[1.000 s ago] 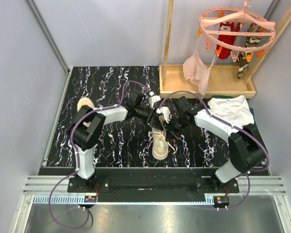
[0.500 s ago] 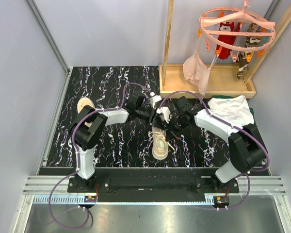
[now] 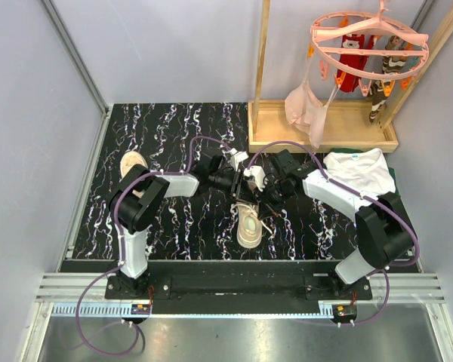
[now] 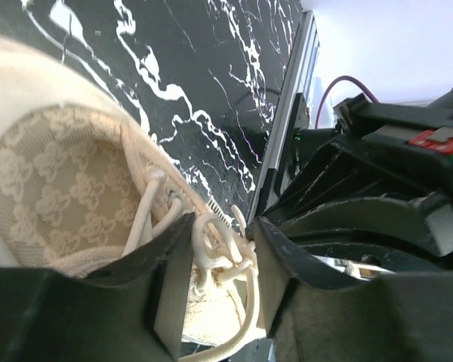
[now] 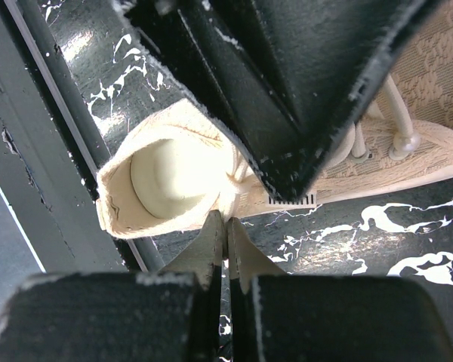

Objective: Tie the shoes

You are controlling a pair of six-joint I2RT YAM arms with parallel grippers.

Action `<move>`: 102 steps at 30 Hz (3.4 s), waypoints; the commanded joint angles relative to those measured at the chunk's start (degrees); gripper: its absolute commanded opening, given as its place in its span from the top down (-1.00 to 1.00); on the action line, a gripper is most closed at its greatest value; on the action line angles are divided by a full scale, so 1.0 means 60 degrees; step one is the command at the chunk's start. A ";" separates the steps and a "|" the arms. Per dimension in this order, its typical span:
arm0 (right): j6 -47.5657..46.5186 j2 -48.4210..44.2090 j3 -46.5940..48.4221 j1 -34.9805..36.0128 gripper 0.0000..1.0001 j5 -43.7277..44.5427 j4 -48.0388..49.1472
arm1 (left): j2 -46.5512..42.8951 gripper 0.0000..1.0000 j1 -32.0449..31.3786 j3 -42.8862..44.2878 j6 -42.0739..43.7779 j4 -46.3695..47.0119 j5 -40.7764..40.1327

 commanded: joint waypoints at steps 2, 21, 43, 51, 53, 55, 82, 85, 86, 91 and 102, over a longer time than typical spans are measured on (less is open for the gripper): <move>-0.0020 -0.0242 0.0193 -0.0051 1.00 0.0140 0.0210 | -0.0265 0.34 -0.0054 -0.0282 -0.0159 0.0730 0.0225; -0.0019 -0.1091 -0.0363 -0.0036 1.00 0.0389 -0.0170 | -0.1334 1.00 0.0839 -0.0121 0.1816 -0.0996 -0.0522; -0.0737 -0.1106 -0.0906 -0.0051 1.00 0.0931 -0.0859 | -0.1247 1.00 0.1440 0.0186 0.3210 -0.2199 -0.1401; -0.0957 -0.1413 -0.1301 -0.0051 1.00 0.1122 -0.1020 | -0.1116 1.00 0.1601 0.0172 0.3225 -0.2170 -0.1504; -0.0986 -0.1385 -0.1273 -0.0051 1.00 0.1166 -0.0991 | -0.1057 1.00 0.1587 0.0186 0.3167 -0.2126 -0.1475; -0.0797 -0.1253 -0.1039 -0.0036 1.00 0.1049 -0.0932 | -0.1027 1.00 0.1529 0.0201 0.3021 -0.1995 -0.1226; 0.1518 -0.0228 0.2256 0.0051 0.15 -0.0197 -0.0947 | -0.0998 1.00 0.1001 -0.0106 0.1804 -0.0807 -0.0859; 0.1592 -0.0008 0.2477 0.0519 0.21 0.0283 -0.1093 | -0.0998 1.00 0.1016 -0.0092 0.1790 -0.0807 -0.0859; 0.1577 0.0036 0.2492 0.0825 0.21 0.0461 -0.1195 | -0.0998 1.00 0.1001 -0.0092 0.1790 -0.0807 -0.0845; 0.1533 0.0227 0.2186 0.1369 0.23 0.1602 -0.1226 | -0.1013 1.00 0.1001 -0.0062 0.1819 -0.0880 -0.0816; 0.1460 0.0608 0.2097 0.1677 0.27 0.2308 -0.1182 | -0.0940 1.00 0.1016 0.0011 0.1775 -0.0866 -0.0830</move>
